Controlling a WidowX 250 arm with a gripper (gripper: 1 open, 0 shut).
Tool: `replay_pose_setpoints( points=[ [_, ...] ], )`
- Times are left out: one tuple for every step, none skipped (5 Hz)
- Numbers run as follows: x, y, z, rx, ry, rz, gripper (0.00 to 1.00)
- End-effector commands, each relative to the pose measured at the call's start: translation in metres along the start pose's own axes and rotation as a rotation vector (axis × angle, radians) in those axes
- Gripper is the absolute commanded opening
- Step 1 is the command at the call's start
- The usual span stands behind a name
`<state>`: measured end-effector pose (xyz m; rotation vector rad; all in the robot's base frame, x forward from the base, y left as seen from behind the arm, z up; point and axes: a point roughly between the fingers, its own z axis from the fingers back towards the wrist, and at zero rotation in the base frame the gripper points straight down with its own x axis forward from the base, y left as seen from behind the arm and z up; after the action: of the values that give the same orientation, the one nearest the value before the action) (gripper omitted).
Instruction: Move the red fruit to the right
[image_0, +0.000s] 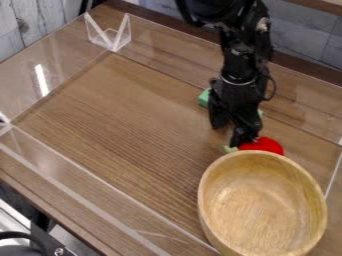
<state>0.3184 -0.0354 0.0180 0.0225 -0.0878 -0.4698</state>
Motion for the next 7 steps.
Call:
replay_pose_setpoints(
  points=[
    [0.007, 0.002, 0.014, 0.017, -0.049, 0.001, 0.0],
    [0.008, -0.004, 0.016, 0.018, -0.051, -0.013, 0.0],
    [0.006, -0.011, 0.017, 0.009, -0.055, -0.073, 1.0],
    [0.003, -0.016, 0.019, 0.001, -0.06, -0.119, 1.0],
    [0.007, -0.002, 0.021, 0.005, -0.069, -0.111, 0.0],
    [0.011, 0.013, 0.024, 0.011, -0.076, -0.099, 0.0],
    [0.014, 0.019, 0.024, -0.001, -0.072, -0.104, 1.0]
  ],
)
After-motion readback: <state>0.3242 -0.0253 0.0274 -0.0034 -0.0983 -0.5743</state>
